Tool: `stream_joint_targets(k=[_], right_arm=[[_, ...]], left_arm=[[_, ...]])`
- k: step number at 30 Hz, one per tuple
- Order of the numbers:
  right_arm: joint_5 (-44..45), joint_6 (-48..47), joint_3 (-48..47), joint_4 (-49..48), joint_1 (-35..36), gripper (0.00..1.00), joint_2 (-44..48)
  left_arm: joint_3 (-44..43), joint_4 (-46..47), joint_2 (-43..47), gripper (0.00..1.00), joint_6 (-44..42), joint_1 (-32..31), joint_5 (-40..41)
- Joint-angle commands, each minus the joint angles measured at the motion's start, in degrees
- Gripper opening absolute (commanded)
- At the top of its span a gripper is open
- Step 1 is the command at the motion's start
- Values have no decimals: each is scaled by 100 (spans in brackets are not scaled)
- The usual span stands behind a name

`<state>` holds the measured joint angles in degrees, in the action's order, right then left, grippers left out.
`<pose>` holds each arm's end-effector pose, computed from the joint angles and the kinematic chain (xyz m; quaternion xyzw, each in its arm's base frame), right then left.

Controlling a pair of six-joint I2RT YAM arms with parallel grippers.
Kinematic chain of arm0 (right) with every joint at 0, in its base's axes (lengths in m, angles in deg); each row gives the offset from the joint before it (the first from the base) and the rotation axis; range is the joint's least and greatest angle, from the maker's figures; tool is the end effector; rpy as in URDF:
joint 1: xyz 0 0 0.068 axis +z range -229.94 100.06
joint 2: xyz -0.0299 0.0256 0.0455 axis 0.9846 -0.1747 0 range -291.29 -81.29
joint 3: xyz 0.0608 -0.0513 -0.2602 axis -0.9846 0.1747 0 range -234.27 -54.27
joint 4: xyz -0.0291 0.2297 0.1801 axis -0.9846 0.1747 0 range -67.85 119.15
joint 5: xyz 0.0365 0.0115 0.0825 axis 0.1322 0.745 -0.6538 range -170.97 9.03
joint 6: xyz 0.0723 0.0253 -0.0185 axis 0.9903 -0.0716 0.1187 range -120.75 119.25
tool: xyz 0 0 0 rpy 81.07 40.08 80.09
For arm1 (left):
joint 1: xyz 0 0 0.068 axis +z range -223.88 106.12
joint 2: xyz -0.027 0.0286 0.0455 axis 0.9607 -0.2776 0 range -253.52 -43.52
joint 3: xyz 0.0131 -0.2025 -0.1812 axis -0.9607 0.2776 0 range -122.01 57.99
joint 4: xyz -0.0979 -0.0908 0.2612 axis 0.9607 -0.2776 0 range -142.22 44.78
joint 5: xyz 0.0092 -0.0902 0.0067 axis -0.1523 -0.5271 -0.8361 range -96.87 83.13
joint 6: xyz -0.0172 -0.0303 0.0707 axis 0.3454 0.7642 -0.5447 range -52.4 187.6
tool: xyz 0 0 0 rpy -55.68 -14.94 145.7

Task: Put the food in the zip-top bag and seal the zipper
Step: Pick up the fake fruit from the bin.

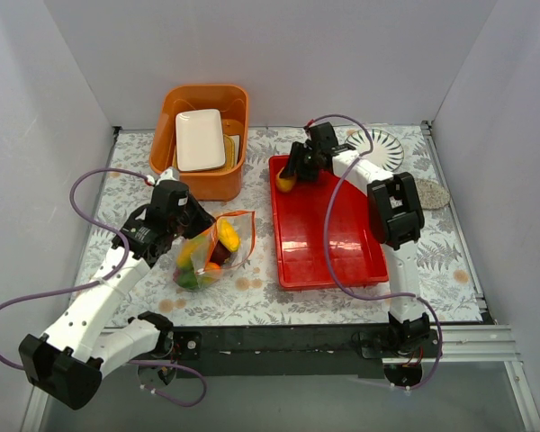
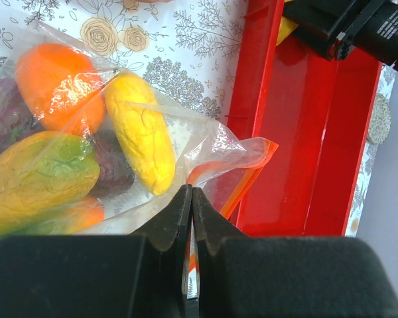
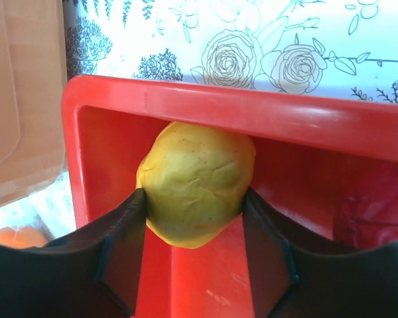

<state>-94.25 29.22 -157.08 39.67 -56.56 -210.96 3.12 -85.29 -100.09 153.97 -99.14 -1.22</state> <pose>0.5114 0.2379 0.1459 0.0080 0.9167 0.2681 0.2963 0.2388 -0.1052 0.2908 -0.4808 0.7748 -0.3123 0.2666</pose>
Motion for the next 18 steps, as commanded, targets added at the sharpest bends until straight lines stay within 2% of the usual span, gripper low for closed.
stream_joint_targets(k=[1, 2, 4, 18], right_arm=[[27, -202, 480, -117, 44, 36, 310], [44, -255, 611, -143, 79, 32, 476], [88, -387, 980, -214, 114, 31, 670], [712, -1002, 3248, -152, 607, 31, 2568]], left_arm=[[64, 35, 191, 2, 20, 3, 42], [82, 35, 191, 2, 29, 3, 24], [82, 61, 182, 2, 29, 3, 6], [56, -123, 279, 3, -32, 3, 243]])
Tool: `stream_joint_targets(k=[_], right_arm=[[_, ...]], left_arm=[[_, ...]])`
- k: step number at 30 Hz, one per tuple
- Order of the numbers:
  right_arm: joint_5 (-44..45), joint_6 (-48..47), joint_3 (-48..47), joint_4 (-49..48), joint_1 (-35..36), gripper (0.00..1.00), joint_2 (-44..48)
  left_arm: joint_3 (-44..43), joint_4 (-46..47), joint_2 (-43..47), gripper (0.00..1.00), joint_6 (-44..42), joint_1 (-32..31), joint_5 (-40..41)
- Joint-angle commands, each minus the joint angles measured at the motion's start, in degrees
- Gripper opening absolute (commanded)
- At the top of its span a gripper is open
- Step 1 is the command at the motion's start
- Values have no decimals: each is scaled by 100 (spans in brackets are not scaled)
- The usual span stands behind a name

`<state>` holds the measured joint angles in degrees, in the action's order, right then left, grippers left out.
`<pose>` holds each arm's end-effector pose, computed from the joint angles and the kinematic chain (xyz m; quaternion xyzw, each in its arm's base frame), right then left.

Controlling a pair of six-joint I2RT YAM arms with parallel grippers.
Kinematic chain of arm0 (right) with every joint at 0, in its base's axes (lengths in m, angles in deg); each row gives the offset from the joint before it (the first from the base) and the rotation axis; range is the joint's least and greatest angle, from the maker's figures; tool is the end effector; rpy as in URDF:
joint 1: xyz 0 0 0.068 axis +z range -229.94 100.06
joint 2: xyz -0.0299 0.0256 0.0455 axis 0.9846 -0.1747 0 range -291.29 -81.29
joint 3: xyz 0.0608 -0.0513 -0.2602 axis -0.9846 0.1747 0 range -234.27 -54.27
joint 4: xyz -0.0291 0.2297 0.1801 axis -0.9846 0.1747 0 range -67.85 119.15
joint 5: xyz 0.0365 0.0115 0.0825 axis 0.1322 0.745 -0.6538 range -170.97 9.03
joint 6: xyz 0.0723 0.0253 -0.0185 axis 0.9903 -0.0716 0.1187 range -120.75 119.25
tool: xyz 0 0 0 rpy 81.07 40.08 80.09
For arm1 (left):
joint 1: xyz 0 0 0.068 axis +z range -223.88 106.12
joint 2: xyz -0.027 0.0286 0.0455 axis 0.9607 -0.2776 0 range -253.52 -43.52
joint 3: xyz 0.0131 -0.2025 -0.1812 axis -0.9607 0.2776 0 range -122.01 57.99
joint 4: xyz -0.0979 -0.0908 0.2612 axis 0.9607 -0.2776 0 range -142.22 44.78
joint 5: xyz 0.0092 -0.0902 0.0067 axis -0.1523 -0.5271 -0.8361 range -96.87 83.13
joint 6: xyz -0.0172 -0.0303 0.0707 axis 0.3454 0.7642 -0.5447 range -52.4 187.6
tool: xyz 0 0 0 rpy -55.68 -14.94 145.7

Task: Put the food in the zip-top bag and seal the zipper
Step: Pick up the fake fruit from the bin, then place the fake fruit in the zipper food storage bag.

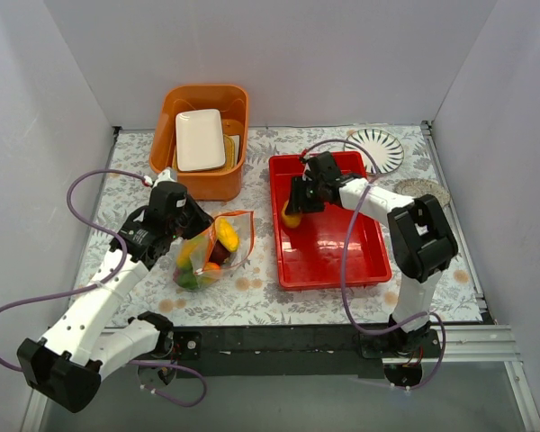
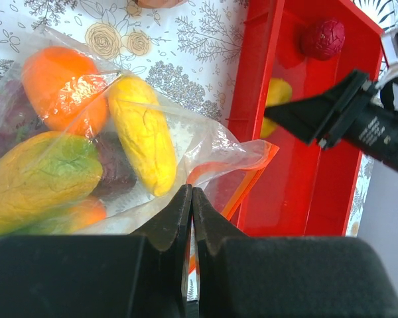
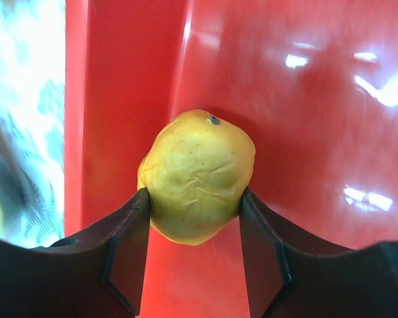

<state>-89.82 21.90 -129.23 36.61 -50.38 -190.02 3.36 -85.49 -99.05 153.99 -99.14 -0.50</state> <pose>0.3981 0.2376 0.1527 -0.0835 0.9282 0.2211 0.2875 0.2357 -0.1028 0.2932 -0.4821 0.7712 -0.3130 0.2737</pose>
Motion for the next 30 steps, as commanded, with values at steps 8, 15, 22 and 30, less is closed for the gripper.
stream_joint_targets(k=[8, 15, 22, 30], right_arm=[[-99, -192, 1053, 233, 58, 31, 1599], [-513, 423, 1036, 49, 673, 31, 2373], [-382, 968, 887, -478, 1832, 32, 2690], [-390, 1004, 544, -699, 2475, 33, 2287]], left_arm=[[-74, -104, -19, 3, -263, 3, 190], [-100, -121, -107, 3, -272, 3, 251], [-162, -104, -116, 3, -237, 3, 110], [-135, -104, -46, 2, -210, 3, -118]])
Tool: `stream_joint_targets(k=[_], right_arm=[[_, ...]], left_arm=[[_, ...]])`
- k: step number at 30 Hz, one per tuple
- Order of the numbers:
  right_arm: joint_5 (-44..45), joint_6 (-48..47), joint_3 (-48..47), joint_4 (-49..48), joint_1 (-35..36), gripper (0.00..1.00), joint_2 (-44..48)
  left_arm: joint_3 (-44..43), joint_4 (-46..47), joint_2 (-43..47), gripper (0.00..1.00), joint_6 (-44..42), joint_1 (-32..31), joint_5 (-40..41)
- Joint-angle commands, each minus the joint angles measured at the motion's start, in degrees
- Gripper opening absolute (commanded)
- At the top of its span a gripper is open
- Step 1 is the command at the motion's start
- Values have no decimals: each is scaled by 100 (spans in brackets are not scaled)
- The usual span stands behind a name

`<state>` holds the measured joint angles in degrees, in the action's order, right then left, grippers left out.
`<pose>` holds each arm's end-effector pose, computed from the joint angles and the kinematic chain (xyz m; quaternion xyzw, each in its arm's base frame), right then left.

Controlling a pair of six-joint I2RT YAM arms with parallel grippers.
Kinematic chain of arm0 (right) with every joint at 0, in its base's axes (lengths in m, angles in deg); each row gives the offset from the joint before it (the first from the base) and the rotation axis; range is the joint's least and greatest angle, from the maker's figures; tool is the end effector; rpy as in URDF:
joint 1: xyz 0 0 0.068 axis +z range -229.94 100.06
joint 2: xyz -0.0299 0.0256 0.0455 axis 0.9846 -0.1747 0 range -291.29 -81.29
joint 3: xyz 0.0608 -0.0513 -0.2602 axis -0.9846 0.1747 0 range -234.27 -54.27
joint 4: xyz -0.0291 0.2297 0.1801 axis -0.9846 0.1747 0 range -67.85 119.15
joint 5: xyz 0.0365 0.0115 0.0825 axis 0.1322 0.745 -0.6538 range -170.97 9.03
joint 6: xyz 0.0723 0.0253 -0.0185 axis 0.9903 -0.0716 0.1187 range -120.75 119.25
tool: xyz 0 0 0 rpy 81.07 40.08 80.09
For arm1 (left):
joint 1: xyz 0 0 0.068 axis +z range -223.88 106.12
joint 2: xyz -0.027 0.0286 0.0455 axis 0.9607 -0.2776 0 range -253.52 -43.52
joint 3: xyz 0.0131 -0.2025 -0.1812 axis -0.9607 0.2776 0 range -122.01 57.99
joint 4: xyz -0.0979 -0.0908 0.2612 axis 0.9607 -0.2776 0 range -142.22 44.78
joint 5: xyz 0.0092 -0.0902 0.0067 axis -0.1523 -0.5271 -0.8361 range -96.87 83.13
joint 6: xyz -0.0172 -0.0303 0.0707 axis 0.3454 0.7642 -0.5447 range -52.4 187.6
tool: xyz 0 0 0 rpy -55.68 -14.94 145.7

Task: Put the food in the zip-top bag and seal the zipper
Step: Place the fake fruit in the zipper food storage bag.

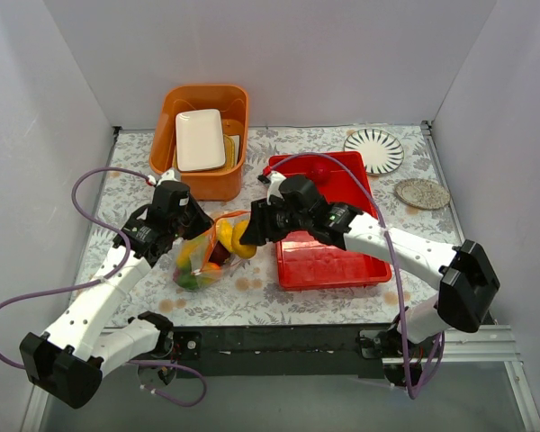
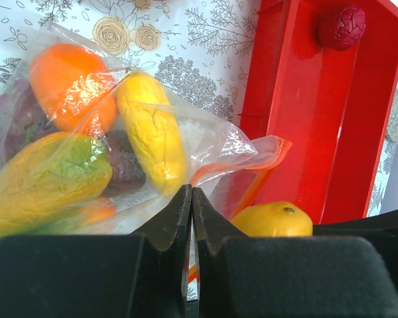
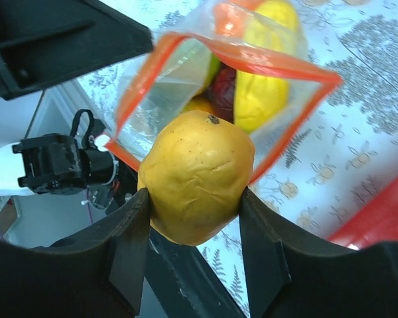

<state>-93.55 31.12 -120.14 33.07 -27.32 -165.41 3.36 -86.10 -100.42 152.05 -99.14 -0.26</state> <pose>0.2305 0.3258 0.2769 -0.2088 0.8332 0.4083 0.3090 0.2387 -0.1039 0.2864 -0.4723 0.7852 -0.2940 0.2718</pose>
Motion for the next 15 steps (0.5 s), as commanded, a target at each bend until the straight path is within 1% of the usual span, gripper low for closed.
stream_joint_targets(k=[1, 7, 10, 13, 14, 15], right_arm=[[-17, 64, -400, -353, 187, 33, -210], [45, -50, -743, -230, 214, 33, -641], [106, -76, -752, -335, 231, 37, -790], [133, -155, -1050, -30, 231, 40, -1071], [72, -208, -1147, 50, 231, 46, -1133], [-16, -243, -1191, 16, 240, 49, -1185]], left_arm=[[-127, -60, 101, 2, 2, 3, -151], [-83, 19, 180, 2, 81, 3, -362], [-127, 37, 189, 1, 107, 3, -476], [-223, 19, 223, 0, 160, 3, -459], [-267, 28, 267, 1, 160, 3, -450], [-293, 28, 285, 1, 160, 3, -415]])
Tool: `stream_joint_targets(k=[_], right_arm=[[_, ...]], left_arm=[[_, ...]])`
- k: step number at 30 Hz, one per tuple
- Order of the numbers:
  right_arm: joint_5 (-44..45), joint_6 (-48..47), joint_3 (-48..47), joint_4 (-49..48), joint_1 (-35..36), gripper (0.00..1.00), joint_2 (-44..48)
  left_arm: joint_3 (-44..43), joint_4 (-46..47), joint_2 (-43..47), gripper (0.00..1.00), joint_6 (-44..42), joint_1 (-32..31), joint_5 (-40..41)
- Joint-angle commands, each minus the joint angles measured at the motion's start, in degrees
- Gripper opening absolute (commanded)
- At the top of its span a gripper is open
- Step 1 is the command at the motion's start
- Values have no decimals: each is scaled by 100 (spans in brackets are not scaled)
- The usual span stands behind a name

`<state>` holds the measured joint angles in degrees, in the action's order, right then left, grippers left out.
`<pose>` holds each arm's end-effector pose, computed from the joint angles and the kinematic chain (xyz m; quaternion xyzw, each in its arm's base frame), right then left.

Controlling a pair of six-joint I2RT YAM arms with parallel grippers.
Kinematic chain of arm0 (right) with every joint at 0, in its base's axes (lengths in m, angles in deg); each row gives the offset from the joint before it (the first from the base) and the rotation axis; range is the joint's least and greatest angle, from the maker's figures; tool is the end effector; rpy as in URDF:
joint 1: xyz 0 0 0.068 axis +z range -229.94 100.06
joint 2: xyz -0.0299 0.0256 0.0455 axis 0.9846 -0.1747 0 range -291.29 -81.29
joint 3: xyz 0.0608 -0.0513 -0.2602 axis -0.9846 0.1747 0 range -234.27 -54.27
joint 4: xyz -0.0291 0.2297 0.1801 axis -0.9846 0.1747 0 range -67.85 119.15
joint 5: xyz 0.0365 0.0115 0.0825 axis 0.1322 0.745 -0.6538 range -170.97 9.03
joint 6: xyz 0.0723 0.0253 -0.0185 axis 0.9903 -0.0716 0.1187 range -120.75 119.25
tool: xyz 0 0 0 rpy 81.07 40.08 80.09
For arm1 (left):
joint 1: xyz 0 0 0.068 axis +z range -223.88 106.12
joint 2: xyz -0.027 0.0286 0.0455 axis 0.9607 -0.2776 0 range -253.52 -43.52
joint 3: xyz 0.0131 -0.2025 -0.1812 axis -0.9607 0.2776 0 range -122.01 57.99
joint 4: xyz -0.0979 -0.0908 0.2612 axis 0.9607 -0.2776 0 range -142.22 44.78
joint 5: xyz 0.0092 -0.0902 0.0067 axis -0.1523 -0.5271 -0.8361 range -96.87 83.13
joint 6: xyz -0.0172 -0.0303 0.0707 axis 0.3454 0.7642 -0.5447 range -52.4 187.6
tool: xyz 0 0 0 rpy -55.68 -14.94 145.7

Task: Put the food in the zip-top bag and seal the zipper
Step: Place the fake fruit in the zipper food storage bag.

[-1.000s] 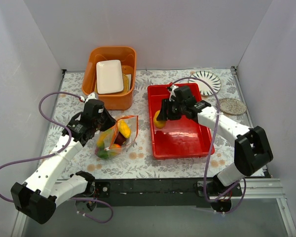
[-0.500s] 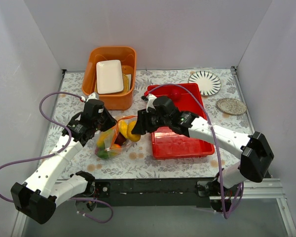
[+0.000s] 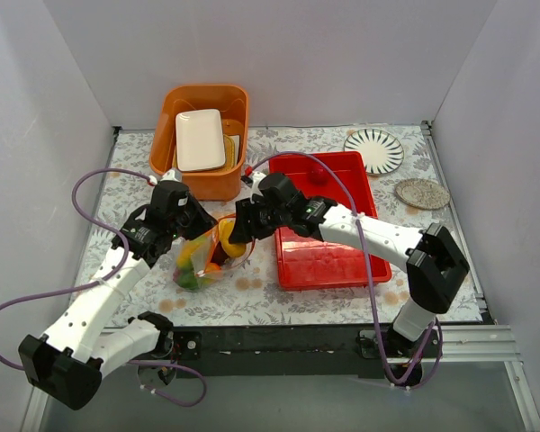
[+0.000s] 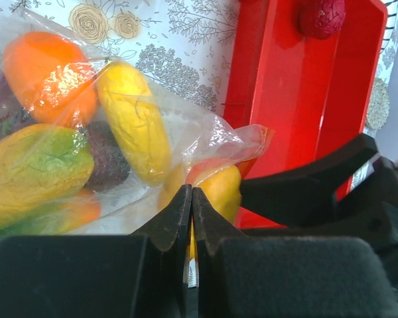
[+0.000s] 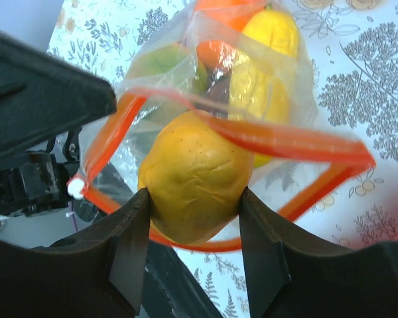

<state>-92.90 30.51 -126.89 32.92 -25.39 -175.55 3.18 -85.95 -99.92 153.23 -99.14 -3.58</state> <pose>0.2434 0.3658 0.2539 -0.2249 0.8436 0.3929 0.2889 0.2362 -0.1071 0.2897 -0.4697 0.7845 -0.3178 0.2508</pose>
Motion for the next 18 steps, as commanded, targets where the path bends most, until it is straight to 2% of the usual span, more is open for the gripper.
stream_joint_targets(k=[1, 2, 3, 9, 15, 16, 18], right_arm=[[-265, -243, -508, -126, 39, 59, -172], [-415, -313, -473, -293, 39, 80, -163], [-599, -392, -464, -416, 39, 83, -172], [-294, -490, -333, -303, 39, 86, 292], [971, -218, 520, -295, 39, 86, 1250], [1382, -174, 608, -242, 39, 86, 1304], [1569, -165, 714, -93, 4, 84, 1322]], left_arm=[[-302, -14, 252, 1, 51, 3, -57], [-329, -49, 270, 0, 60, 3, 13], [-390, -101, 279, 1, 129, 3, 136], [-540, -225, 507, 1, 200, 3, 549], [-575, -339, 525, 2, 183, 3, 743], [-549, -339, 534, 2, 183, 3, 752], [-522, -322, 542, 2, 218, 3, 752]])
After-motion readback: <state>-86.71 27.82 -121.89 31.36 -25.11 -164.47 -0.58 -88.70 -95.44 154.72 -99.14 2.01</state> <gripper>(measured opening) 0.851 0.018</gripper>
